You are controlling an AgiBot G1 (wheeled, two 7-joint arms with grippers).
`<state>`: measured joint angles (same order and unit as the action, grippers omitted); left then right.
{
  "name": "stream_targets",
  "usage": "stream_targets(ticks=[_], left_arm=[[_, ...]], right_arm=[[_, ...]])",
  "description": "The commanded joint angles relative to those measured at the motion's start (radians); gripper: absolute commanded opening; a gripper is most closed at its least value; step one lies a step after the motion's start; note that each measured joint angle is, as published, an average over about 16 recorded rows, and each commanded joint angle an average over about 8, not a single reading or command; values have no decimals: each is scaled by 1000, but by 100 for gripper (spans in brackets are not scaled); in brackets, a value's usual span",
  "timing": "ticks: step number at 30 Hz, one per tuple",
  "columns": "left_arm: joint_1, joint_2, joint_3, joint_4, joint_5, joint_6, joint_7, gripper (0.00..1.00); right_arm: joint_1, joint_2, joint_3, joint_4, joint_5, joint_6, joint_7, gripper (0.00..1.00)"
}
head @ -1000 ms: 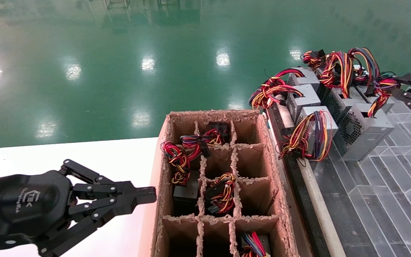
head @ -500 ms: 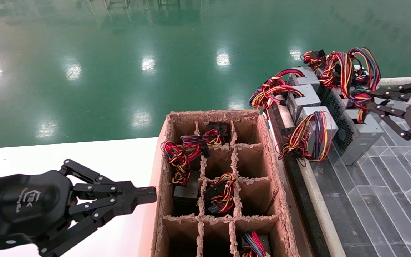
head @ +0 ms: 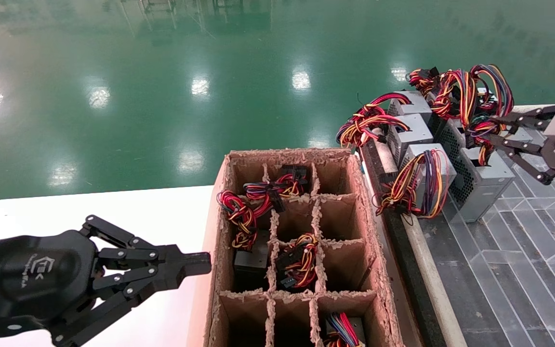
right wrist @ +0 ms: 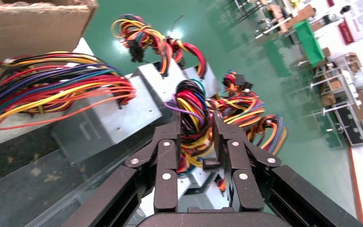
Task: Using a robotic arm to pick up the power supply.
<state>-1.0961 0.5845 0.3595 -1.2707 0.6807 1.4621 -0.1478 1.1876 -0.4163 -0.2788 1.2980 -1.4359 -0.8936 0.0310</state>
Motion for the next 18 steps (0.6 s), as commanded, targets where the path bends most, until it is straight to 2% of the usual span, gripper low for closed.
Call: stream_targets(ticks=[1, 9, 18], left_arm=[[0, 0, 0, 0, 0, 0, 0, 0], [0, 0, 0, 0, 0, 0, 0, 0], [0, 0, 0, 0, 0, 0, 0, 0]], right_arm=[[0, 1, 3, 1, 1, 5, 6, 100], [-45, -8, 39, 2, 65, 47, -9, 100], [-135, -4, 113, 18, 182, 73, -105, 100]])
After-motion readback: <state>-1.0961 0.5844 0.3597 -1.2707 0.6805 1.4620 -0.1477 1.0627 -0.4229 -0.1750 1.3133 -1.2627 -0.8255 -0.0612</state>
